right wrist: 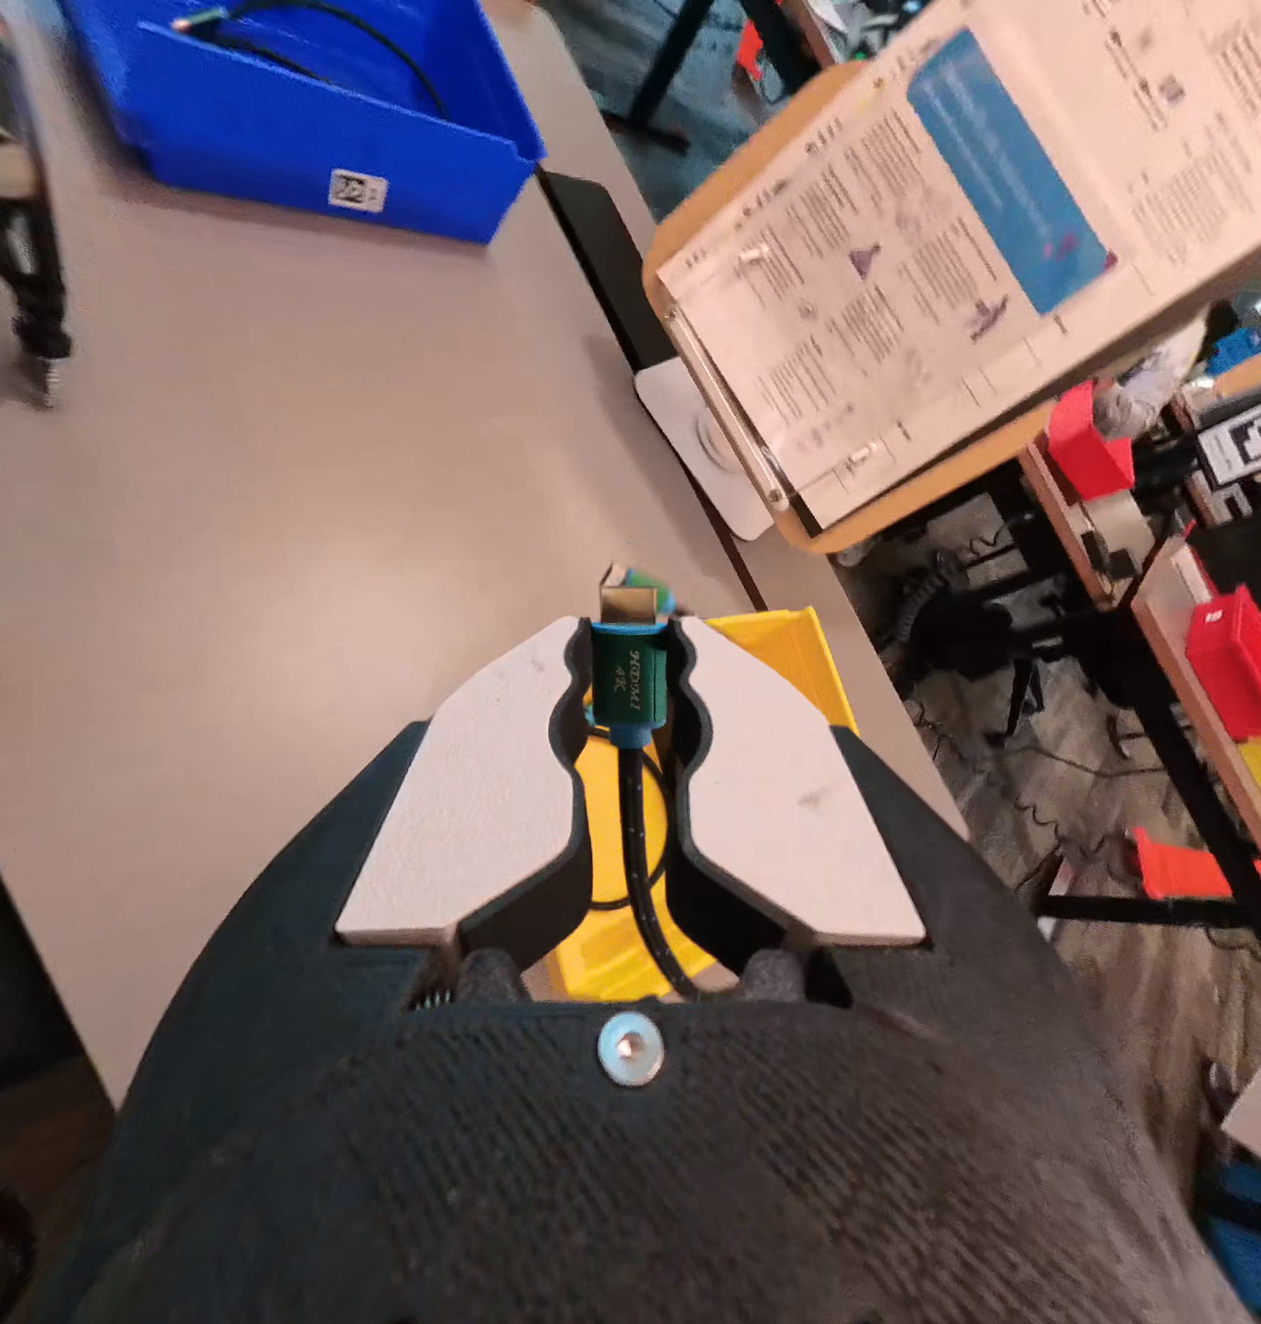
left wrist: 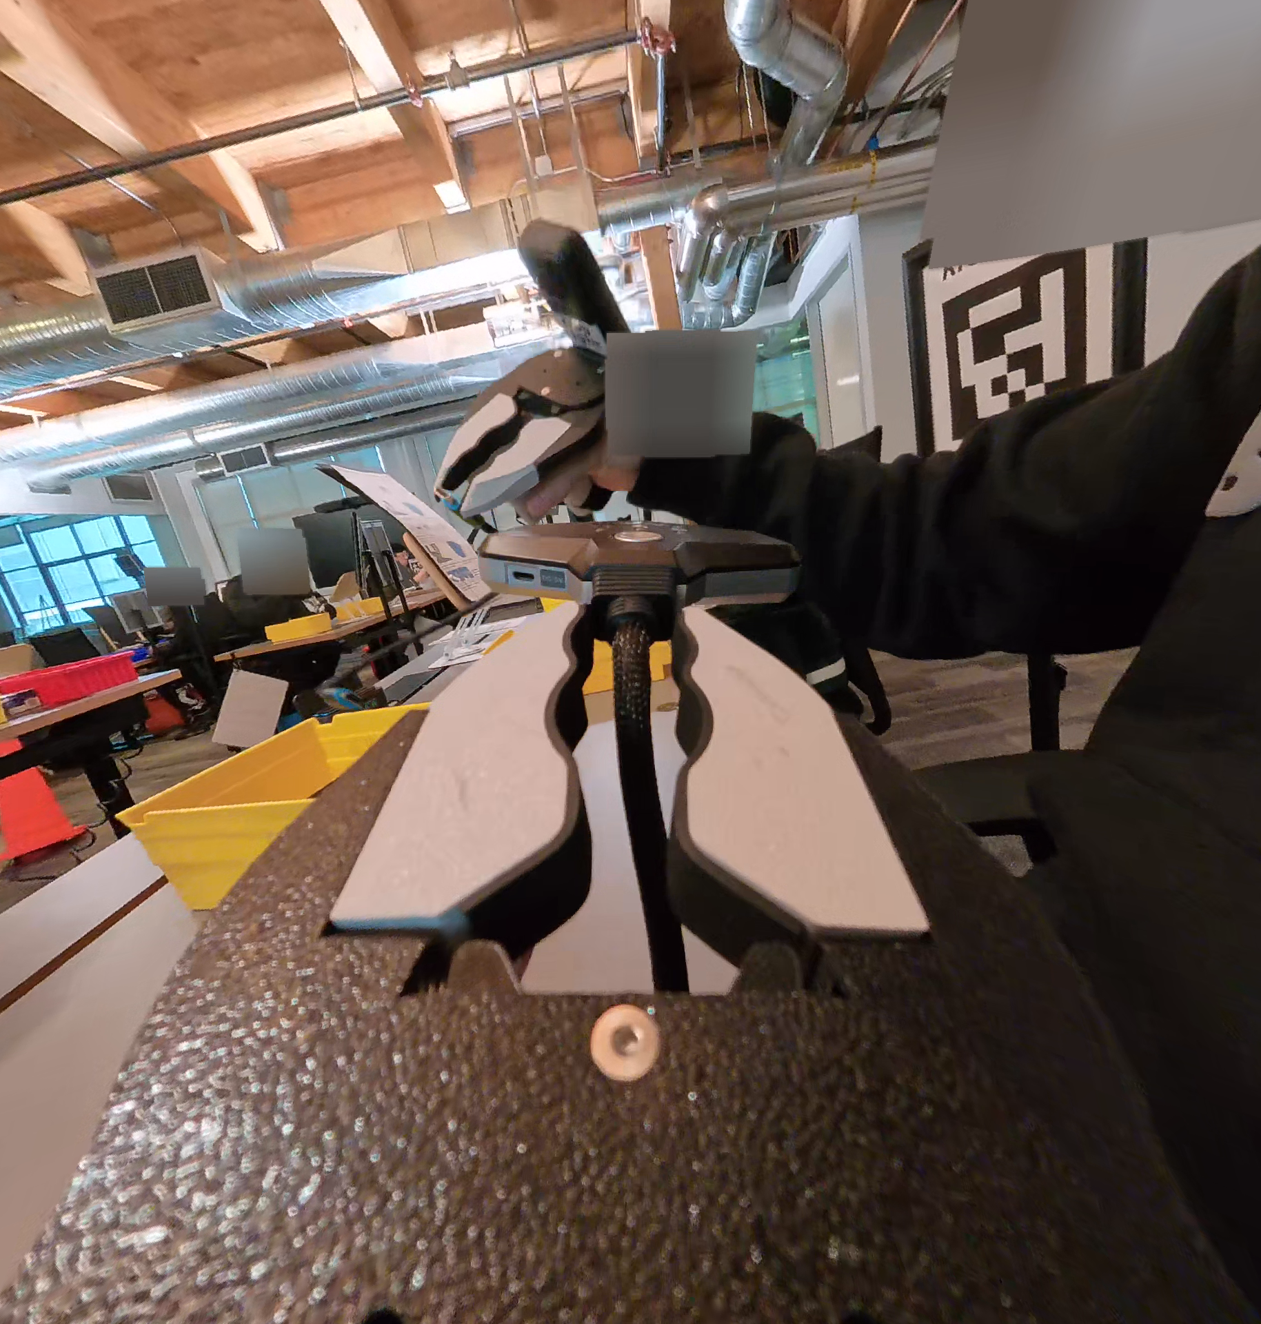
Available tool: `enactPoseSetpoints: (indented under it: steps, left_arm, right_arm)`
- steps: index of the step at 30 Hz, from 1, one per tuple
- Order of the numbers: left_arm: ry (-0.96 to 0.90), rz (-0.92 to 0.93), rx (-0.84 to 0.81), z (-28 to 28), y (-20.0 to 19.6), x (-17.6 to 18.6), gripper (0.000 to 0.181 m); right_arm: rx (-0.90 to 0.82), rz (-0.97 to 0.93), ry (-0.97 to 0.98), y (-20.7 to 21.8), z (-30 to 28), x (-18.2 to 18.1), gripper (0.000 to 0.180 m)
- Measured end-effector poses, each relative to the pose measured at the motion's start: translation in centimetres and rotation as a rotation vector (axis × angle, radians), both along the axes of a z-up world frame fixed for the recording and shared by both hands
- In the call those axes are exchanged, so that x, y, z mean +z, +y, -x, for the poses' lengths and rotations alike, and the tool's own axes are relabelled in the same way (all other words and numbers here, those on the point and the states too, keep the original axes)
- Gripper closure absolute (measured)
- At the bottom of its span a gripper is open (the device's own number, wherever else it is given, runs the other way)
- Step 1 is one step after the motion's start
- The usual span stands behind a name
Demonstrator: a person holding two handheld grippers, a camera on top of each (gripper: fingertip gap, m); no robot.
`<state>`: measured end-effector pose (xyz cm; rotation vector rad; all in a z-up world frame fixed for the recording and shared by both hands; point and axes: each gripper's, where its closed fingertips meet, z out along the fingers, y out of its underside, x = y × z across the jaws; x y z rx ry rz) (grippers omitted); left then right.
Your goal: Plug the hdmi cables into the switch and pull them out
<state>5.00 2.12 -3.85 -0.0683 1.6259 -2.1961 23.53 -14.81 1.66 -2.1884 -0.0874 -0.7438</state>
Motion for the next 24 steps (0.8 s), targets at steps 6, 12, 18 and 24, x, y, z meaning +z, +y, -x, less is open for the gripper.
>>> enactPoseSetpoints:
  steps: [6, 12, 18, 24]
  left_arm:
    - [0.013, -0.003, -0.016, 0.0, -0.1, -0.2, 0.16]
    - [0.027, -0.03, -0.036, -0.1, -0.8, -0.6, 0.159]
    - [0.051, -0.002, -0.071, -0.5, -0.6, -0.5, 0.16]
    - [0.058, -0.039, -0.094, 0.0, -0.7, -1.0, 0.16]
  right_arm:
    - [-0.12, -0.227, 0.135, -1.1, -4.9, -3.7, 0.16]
    - [-0.135, -0.446, 0.22, -1.1, -7.1, -4.7, 0.16]
    - [-0.158, -0.552, 0.262, -0.3, -8.9, -4.0, 0.16]
    - [-0.21, -0.48, 0.252, 1.5, -11.0, -8.0, 0.16]
